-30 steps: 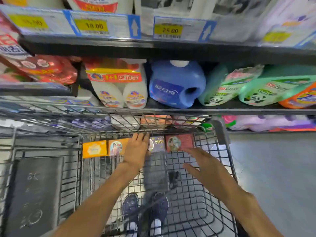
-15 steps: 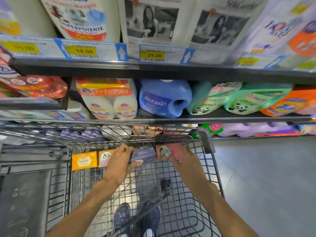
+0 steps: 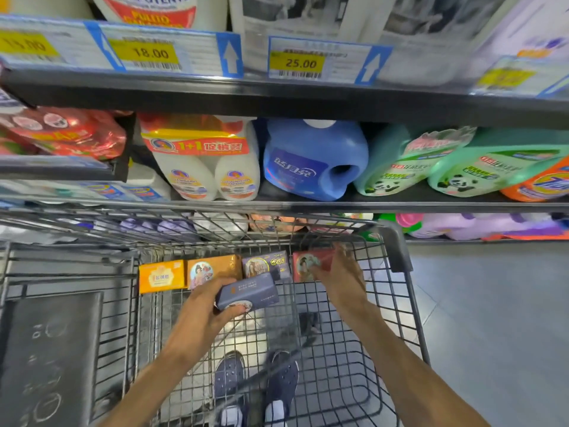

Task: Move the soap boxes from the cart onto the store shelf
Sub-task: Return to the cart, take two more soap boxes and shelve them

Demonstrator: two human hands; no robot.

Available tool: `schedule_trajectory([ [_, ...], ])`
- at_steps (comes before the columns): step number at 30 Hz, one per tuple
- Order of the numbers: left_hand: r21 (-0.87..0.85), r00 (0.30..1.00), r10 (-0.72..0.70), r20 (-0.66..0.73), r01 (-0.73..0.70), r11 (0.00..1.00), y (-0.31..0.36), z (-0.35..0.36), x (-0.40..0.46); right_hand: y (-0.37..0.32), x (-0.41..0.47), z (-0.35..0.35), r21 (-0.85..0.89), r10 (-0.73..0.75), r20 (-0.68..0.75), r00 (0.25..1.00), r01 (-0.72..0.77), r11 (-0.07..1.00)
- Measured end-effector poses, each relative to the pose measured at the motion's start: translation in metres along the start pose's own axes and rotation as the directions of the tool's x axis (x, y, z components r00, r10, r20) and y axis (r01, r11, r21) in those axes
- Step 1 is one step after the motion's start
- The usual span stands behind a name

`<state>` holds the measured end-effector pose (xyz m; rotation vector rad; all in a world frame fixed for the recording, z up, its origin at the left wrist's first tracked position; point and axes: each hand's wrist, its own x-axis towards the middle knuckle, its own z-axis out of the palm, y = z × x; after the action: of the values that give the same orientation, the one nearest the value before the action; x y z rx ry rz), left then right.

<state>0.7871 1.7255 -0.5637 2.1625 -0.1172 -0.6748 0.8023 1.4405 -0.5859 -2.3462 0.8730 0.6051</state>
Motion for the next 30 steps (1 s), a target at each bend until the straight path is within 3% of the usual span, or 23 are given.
schedule_trajectory([
  [5, -0.06, 0.995, -0.101, 0.0, 0.101, 0.993, -0.001, -0.003, -0.01, 0.008, -0.012, -0.006, 0.212, -0.071, -0.061, 0.996, 0.082, 0.974],
  [8, -0.095, 0.987, -0.164, -0.003, 0.163, 0.982, 0.005, -0.011, -0.018, 0.01, -0.029, -0.024, 0.381, -0.11, -0.004, 0.994, 0.103, 0.919],
  [13, -0.09, 0.993, -0.115, -0.016, 0.113, 0.99, 0.036, -0.029, -0.032, 0.013, -0.076, -0.06, 0.587, -0.233, 0.063, 0.971, 0.152, 0.795],
  [18, -0.187, 0.999, -0.046, 0.006, 0.047, 0.981, 0.109, -0.063, -0.056, 0.012, -0.143, -0.121, 0.742, -0.253, 0.003, 0.968, 0.167, 0.649],
  [21, -0.332, 0.998, -0.041, 0.048, 0.055, 0.942, 0.168, -0.087, -0.074, 0.021, -0.191, -0.169, 0.73, -0.215, -0.141, 0.966, 0.248, 0.637],
  [22, -0.37, 0.998, 0.007, 0.07, 0.02, 0.929, 0.189, -0.093, -0.079, 0.031, -0.205, -0.184, 0.749, -0.181, -0.162, 0.97, 0.24, 0.617],
  [26, -0.188, 0.958, 0.255, 0.129, -0.229, 0.955, 0.288, -0.096, -0.107, 0.065, -0.272, -0.268, 0.753, -0.074, -0.278, 0.958, 0.264, 0.603],
  [28, -0.224, 0.934, 0.302, 0.193, -0.258, 0.94, 0.332, -0.088, -0.116, 0.09, -0.308, -0.304, 0.72, -0.02, -0.346, 0.938, 0.279, 0.636],
  [30, -0.114, 0.897, 0.382, 0.224, -0.365, 0.924, 0.382, -0.081, -0.13, 0.116, -0.345, -0.338, 0.732, 0.046, -0.411, 0.91, 0.299, 0.613],
])
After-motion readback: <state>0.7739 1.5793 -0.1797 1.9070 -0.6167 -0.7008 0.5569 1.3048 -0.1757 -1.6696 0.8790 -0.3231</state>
